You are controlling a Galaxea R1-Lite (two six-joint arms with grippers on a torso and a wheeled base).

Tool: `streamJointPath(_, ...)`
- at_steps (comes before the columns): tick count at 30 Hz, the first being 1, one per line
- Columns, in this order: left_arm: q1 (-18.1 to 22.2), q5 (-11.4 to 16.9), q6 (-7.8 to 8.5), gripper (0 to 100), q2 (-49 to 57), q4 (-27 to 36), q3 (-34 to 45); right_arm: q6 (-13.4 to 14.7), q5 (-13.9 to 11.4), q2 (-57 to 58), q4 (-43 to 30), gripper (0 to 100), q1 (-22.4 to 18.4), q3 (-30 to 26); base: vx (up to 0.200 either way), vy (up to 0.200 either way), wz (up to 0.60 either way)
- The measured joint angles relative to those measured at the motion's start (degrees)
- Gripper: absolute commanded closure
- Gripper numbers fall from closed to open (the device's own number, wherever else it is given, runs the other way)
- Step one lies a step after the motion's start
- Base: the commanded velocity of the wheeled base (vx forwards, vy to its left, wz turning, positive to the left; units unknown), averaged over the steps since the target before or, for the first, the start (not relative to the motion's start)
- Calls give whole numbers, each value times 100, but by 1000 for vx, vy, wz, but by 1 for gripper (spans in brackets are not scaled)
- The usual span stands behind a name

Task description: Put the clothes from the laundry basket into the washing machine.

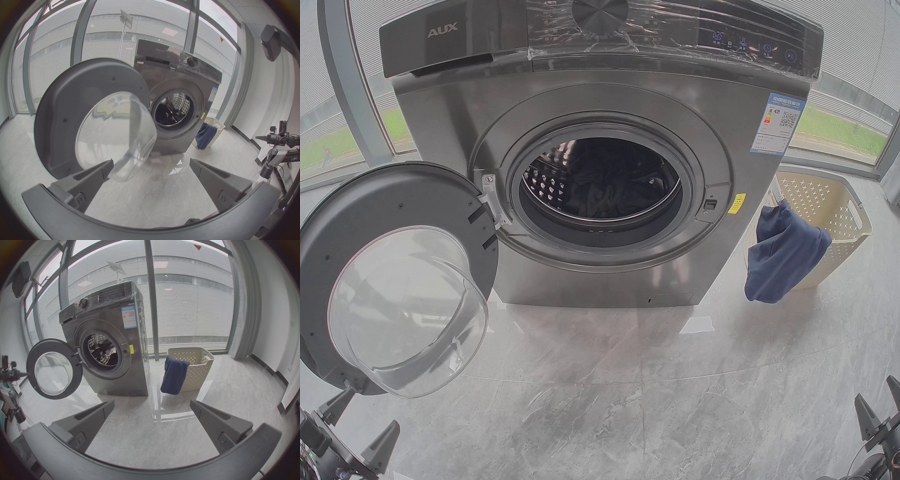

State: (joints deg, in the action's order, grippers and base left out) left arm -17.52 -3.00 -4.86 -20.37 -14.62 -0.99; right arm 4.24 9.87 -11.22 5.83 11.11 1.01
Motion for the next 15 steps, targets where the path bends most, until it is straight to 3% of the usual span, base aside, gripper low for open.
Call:
streamJointPath(5,451,282,-46,0,894,1024,0,0,372,334,-169,0,-118,0,0,-200,0)
streamJointPath(11,1207,488,-2,0,1387,1085,0,-15,651,507,-222,0,-276,0,0,-200,0)
streamJointPath(13,1491,579,18,0,1514,1083,0,-48,591,544,-246,0,-391,0,0,-200,0)
streamJointPath(15,1727,625,68,0,1654,1087,-2,-123,246,610,-296,0,-601,0,0,-100,0)
